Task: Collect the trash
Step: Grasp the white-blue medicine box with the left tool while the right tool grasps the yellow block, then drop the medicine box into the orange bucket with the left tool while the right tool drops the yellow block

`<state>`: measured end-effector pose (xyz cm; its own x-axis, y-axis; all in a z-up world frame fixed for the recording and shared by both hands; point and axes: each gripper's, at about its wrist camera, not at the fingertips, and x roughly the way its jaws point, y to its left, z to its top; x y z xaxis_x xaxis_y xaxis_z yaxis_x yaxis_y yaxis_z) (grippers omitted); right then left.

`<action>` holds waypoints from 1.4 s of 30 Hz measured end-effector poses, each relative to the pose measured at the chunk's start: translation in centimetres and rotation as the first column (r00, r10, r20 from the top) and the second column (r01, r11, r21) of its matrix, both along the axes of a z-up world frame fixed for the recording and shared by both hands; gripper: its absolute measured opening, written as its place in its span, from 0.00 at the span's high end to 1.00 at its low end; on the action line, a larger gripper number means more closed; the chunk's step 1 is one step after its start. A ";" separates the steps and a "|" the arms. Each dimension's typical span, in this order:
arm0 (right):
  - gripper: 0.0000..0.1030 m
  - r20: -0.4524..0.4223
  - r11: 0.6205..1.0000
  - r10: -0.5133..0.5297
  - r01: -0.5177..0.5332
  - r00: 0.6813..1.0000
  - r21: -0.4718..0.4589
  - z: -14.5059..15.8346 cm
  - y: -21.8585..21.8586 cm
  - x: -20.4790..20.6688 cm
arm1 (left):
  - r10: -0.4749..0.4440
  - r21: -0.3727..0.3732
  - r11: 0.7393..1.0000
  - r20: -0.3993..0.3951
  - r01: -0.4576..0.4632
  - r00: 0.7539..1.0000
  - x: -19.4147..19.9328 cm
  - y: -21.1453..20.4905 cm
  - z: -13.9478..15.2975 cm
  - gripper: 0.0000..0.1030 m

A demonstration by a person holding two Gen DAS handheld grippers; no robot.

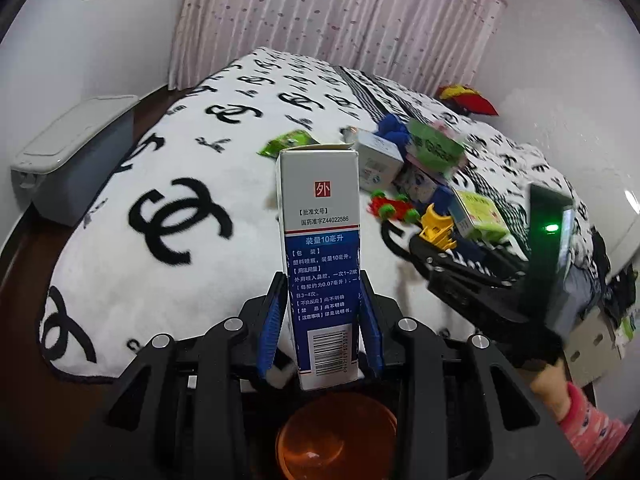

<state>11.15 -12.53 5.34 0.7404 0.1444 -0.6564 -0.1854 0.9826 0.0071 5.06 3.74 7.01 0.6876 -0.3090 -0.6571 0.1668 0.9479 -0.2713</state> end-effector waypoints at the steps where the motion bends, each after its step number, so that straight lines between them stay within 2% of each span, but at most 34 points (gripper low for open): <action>1: 0.56 0.012 1.000 0.012 -0.012 1.000 -0.009 0.5 -0.1 -1.4 | -0.017 0.008 1.000 -0.002 0.017 1.000 -0.5 -0.4 -0.1 0.67; 5: 0.56 0.009 0.999 0.041 -0.041 0.999 -0.012 1.0 -1.1 -5.6 | -0.095 0.037 0.995 -0.026 0.096 0.995 -2.5 -1.8 -1.0 0.67; 7: 0.56 -0.001 0.998 0.042 -0.042 0.999 -0.044 0.8 -1.6 -8.1 | -0.149 0.053 0.987 -0.051 0.152 0.988 -3.9 -2.6 -1.9 0.67; 10: 0.55 -0.063 0.995 0.054 -0.058 0.997 -0.077 -0.8 -2.0 -11.3 | -0.210 0.076 0.973 -0.104 0.219 0.972 -5.8 -3.8 -3.8 0.67; 14: 0.55 -0.187 0.994 0.056 -0.072 0.981 -0.084 -4.2 -2.3 -14.4 | -0.276 0.064 0.953 -0.217 0.296 0.936 -7.9 -5.3 -7.7 0.67; 18: 0.55 -0.293 0.991 0.058 -0.090 0.954 -0.097 -8.0 -2.1 -16.6 | -0.313 0.059 0.933 -0.350 0.354 0.883 -9.1 -6.7 -12.5 0.67; 22: 0.55 -0.381 0.989 0.072 -0.115 0.922 -0.093 -11.4 -1.7 -17.9 | -0.303 0.027 0.933 -0.484 0.360 0.821 -9.2 -7.2 -17.1 0.67; 29: 0.55 -0.483 0.988 0.063 -0.124 0.873 -0.095 -15.9 -1.0 -18.1 | -0.266 0.000 0.942 -0.608 0.334 0.748 -8.9 -7.0 -21.7 0.67; 34: 0.55 -0.526 0.988 0.063 -0.129 0.848 -0.089 -17.4 -0.7 -18.1 | -0.252 0.004 0.944 -0.639 0.330 0.727 -8.5 -7.4 -23.5 0.67; 42: 0.55 -0.560 0.989 0.050 -0.118 0.827 -0.086 -19.1 -1.0 -17.6 | -0.235 0.017 0.943 -0.676 0.333 0.699 -7.6 -7.7 -25.3 0.67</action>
